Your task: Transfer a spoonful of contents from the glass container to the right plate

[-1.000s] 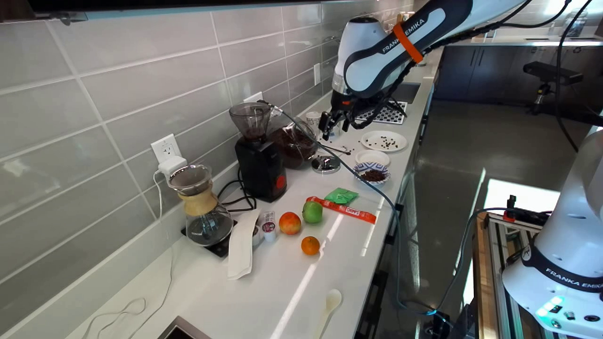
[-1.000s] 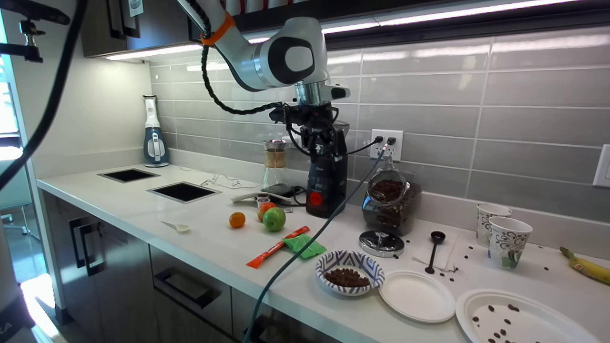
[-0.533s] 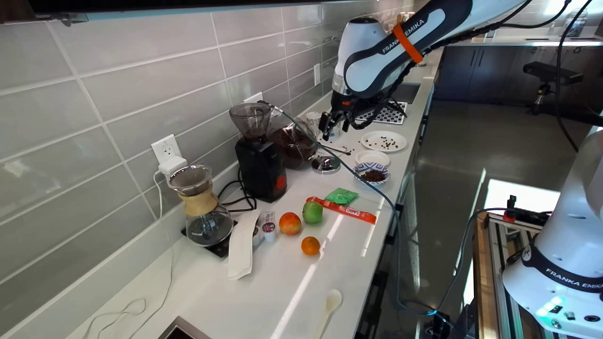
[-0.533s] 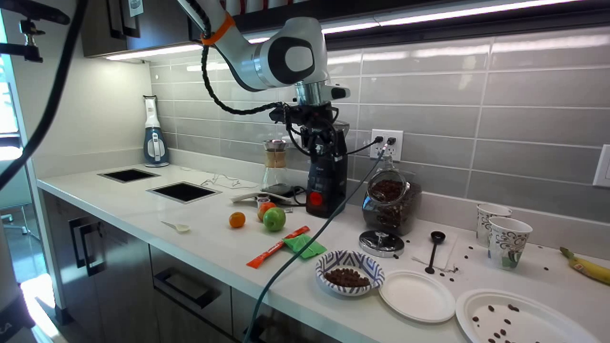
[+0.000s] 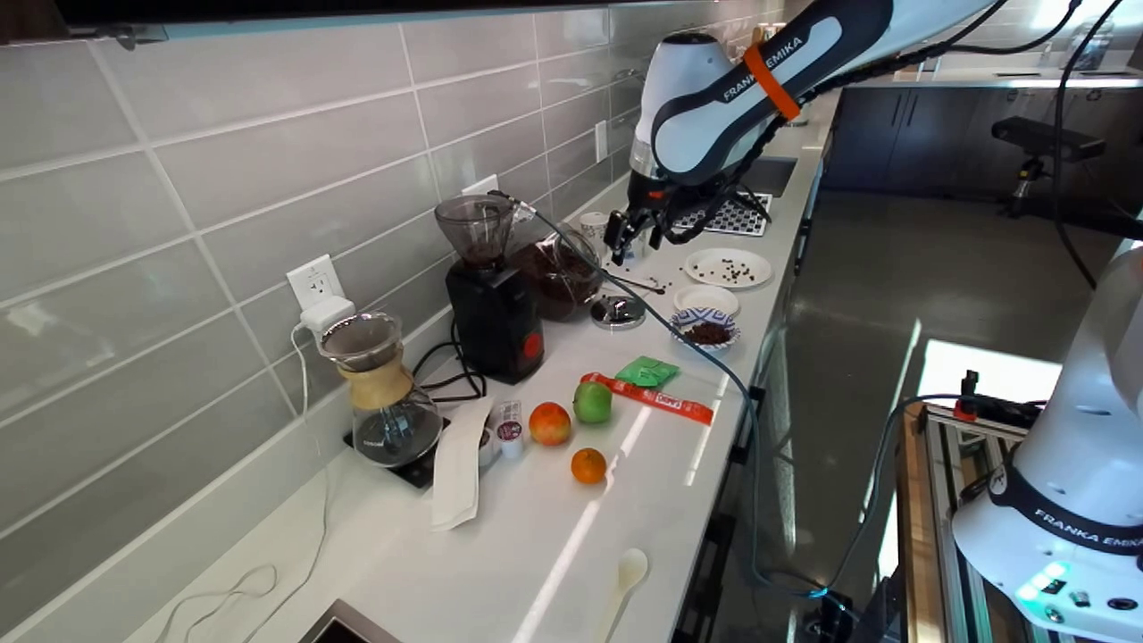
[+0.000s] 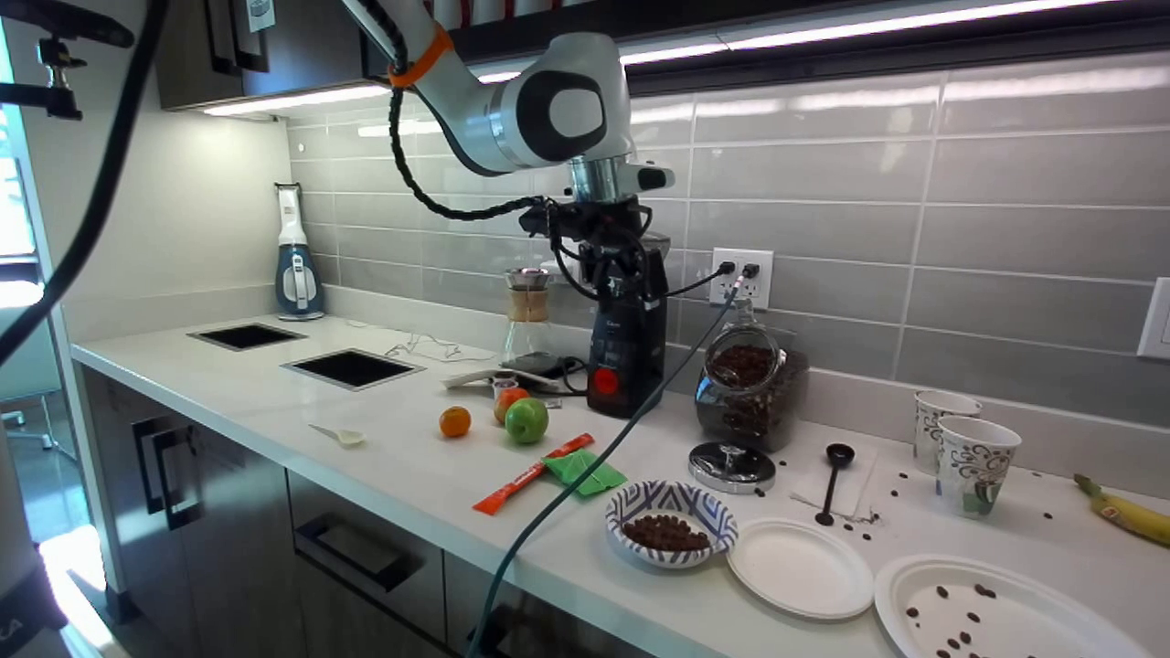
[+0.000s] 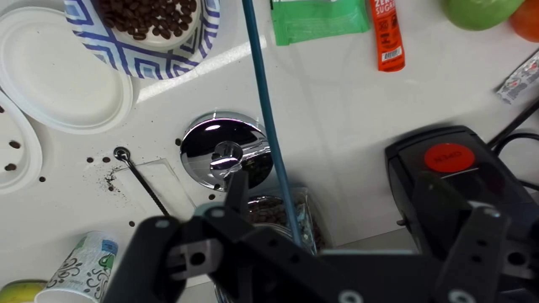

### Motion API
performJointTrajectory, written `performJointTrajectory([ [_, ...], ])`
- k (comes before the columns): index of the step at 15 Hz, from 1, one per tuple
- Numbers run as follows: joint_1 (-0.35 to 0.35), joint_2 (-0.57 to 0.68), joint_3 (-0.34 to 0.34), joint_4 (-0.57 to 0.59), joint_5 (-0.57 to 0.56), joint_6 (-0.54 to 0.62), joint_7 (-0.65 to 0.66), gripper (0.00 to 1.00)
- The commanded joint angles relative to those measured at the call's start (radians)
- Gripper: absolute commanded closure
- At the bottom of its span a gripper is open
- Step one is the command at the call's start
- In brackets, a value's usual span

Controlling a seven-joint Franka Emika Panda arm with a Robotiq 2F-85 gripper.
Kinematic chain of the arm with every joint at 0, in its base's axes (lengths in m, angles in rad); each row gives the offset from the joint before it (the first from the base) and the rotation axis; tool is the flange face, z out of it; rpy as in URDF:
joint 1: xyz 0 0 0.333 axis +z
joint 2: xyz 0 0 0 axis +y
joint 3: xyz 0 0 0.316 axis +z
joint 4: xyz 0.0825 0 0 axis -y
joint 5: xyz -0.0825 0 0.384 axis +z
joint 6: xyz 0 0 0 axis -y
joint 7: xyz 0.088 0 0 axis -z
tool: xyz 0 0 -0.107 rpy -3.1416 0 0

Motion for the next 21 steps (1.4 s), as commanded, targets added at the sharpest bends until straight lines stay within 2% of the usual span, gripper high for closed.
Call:
performJointTrajectory([
  [1, -0.031, 0.112, -0.031, 0.1, 0.021, 0.014, -0.02, 0.0],
  [6, -0.137, 0.241, -0.052, 0.23, 0.101, -0.016, -0.33, 0.0],
  [10, -0.22, 0.292, -0.054, 0.299, 0.071, -0.025, -0.535, 0.0],
  [17, -0.271, 0.519, -0.058, 0.444, 0.06, 0.102, -0.509, 0.0],
  [21, -0.316, 0.658, -0.037, 0.572, 0.08, 0.102, -0.475, 0.0],
])
